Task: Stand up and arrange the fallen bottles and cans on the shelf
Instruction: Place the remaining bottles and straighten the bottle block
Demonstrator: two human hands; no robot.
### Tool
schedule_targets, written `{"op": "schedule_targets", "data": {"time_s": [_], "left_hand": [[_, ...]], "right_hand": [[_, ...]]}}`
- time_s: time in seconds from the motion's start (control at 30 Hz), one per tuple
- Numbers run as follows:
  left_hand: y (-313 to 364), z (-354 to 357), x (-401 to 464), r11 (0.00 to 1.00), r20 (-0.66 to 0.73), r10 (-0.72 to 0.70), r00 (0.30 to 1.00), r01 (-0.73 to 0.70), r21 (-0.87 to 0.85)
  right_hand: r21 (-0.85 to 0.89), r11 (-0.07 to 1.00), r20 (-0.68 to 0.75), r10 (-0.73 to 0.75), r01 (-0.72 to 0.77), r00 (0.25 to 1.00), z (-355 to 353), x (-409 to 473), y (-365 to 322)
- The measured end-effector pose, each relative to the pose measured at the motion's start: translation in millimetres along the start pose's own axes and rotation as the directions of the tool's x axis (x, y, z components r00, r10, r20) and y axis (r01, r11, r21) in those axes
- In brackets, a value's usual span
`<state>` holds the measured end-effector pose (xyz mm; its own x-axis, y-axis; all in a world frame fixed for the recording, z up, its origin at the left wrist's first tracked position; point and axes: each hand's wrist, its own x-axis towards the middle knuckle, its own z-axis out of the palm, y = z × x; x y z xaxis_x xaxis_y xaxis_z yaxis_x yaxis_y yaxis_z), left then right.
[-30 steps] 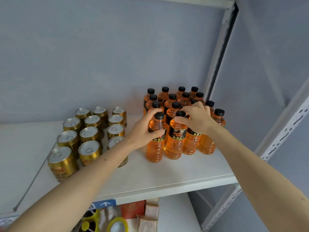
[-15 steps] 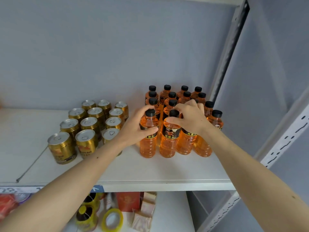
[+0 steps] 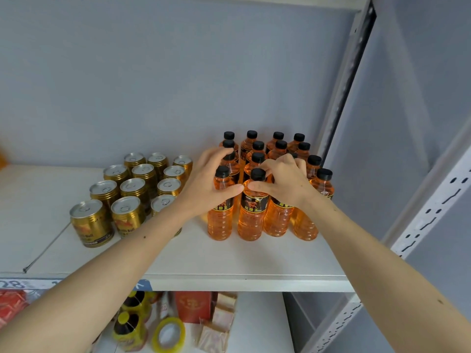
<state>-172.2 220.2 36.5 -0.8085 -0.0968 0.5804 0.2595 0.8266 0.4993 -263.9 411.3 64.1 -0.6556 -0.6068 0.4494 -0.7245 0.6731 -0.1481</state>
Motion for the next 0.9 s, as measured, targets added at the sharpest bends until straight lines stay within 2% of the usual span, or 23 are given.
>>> {"op": "schedule_targets", "data": {"time_s": [0.3,0.47,0.6,0.7,0.8,0.9], "left_hand": [[38,-1,25,0.996,0.022,0.084,0.996,-0.083,-0.045],[64,11,45,0.989,0.083,0.134,0.988,-0.128,-0.068],[78,23,60,0.987,0.09,0.148,0.985,-0.141,-0.079],[82,33,69,0.987,0.158,0.151,0.976,-0.139,-0.083],[82,39,78,0.992,0.266,0.127,0.955,-0.116,-0.057],[79,44,86,0.993,0.368,0.117,0.922,-0.112,-0.035]], "right_hand": [[0.113,0.994,-0.065,0.005,0.002,0.998,-17,-21,16],[0.151,0.988,-0.179,0.047,-0.019,0.983,-33,-33,32],[0.203,0.977,-0.278,0.126,-0.071,0.952,-43,-42,49],[0.246,0.959,-0.315,0.214,-0.138,0.925,-44,-47,61],[0.261,0.94,-0.293,0.294,-0.22,0.91,-41,-48,70],[0.31,0.895,-0.175,0.384,-0.32,0.906,-39,-48,77]]}}
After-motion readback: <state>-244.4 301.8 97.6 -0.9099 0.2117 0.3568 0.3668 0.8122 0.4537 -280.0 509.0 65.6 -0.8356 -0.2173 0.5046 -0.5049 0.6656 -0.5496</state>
